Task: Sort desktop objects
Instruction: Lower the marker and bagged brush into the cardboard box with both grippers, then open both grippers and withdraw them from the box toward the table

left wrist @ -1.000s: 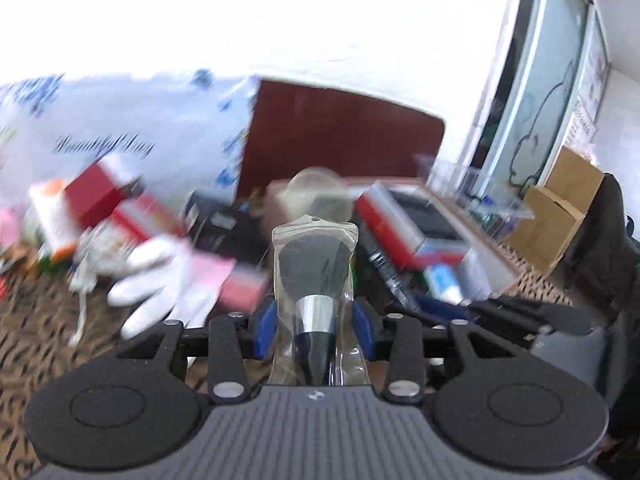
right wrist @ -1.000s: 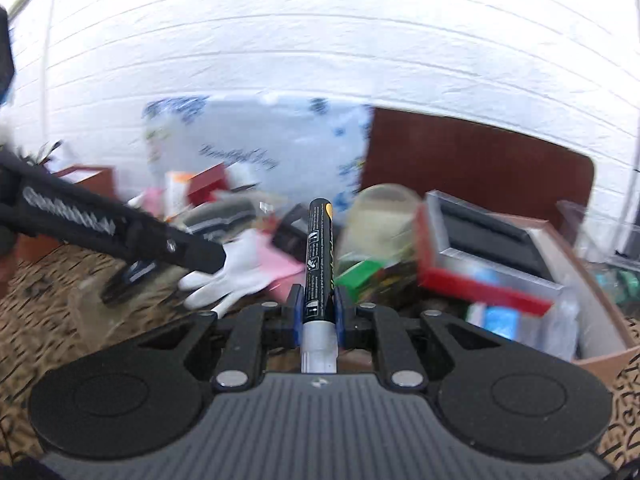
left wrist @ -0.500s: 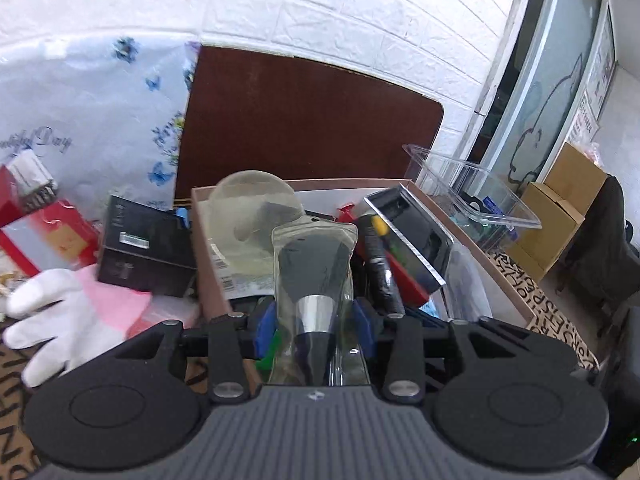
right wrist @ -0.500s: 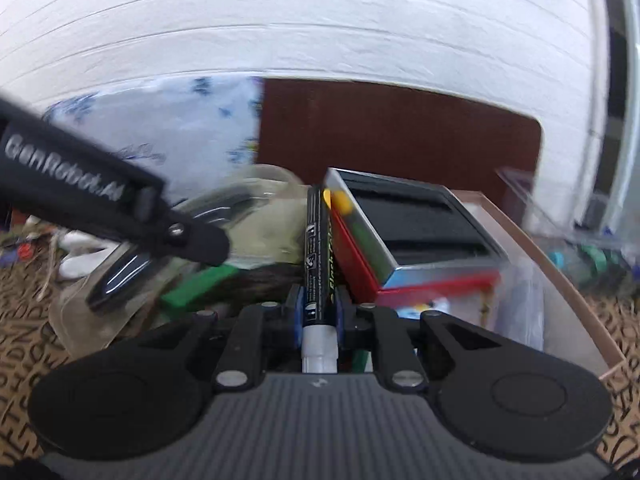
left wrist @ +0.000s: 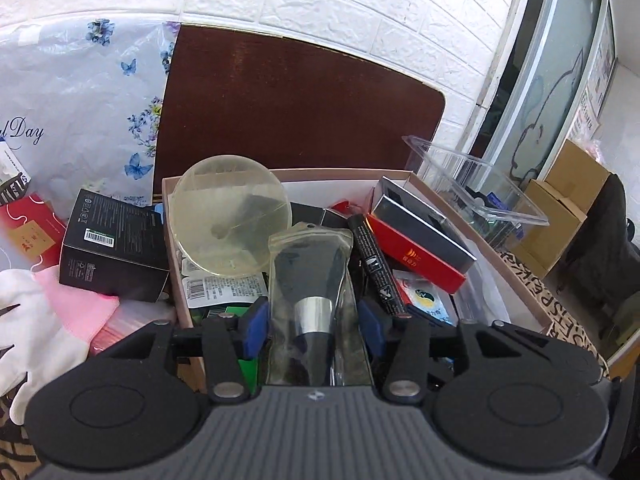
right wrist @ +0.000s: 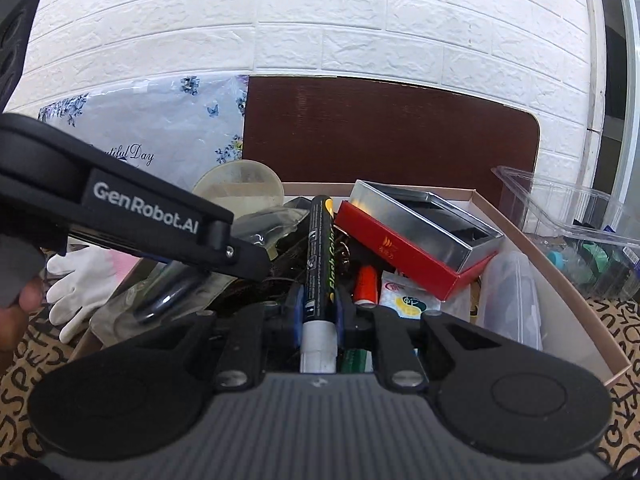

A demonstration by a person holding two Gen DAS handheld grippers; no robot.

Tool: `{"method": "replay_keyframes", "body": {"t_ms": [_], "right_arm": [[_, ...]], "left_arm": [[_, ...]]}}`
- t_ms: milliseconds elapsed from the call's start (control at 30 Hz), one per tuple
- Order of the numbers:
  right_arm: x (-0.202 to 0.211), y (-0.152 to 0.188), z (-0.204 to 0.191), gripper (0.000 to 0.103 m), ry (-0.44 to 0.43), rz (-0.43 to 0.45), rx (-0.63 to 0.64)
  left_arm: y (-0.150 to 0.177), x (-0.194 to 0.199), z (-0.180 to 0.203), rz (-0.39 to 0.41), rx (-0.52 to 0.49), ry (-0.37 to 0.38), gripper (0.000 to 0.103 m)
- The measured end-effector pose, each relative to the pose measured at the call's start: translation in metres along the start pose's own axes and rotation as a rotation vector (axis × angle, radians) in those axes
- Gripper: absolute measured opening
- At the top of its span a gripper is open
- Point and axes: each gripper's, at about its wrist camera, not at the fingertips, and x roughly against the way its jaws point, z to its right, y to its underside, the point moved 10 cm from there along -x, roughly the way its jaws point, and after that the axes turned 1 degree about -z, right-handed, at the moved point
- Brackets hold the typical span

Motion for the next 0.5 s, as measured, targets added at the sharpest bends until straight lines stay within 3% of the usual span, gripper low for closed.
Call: {"method": "replay_keyframes", "body": {"t_ms": [67,100,133,167,300,400,433,500], "right_arm": [[0.001,-0.001,-0.003,0.016,0.003,0.000,0.020],[0.004,-0.001,-0.004,0.016,0.008,0.004,0.035],[0.008,-0.001,-0.005,0.025,0.013,0.010,0.048],[0.011,0.000,-0.005,0.045,0.013,0.010,0.053],[0.027,-0.001,-0.011,0.055,0.011,0.019,0.070],[0.039,0.002,-0.018,0.077,0.027,0.019,0.091],[0.045,0.002,-0.020,0.088,0.041,0.027,0.091],[0.059,0.003,-0.025,0.091,0.045,0.049,0.079]], "left_arm": [[0.001,0.004,0.003,0.006,0.006,0.014,0.077],[0.001,0.008,0.004,0.013,0.007,0.006,0.082],[0.001,0.012,0.005,0.024,0.002,-0.002,0.088],[0.001,0.016,0.007,0.034,-0.005,-0.004,0.091],[0.004,0.032,0.010,0.040,0.000,0.006,0.097],[0.010,0.048,0.009,0.042,0.025,0.023,0.097],[0.013,0.054,0.008,0.042,0.032,0.026,0.097],[0.021,0.066,0.005,0.032,0.040,0.026,0.098]]}}
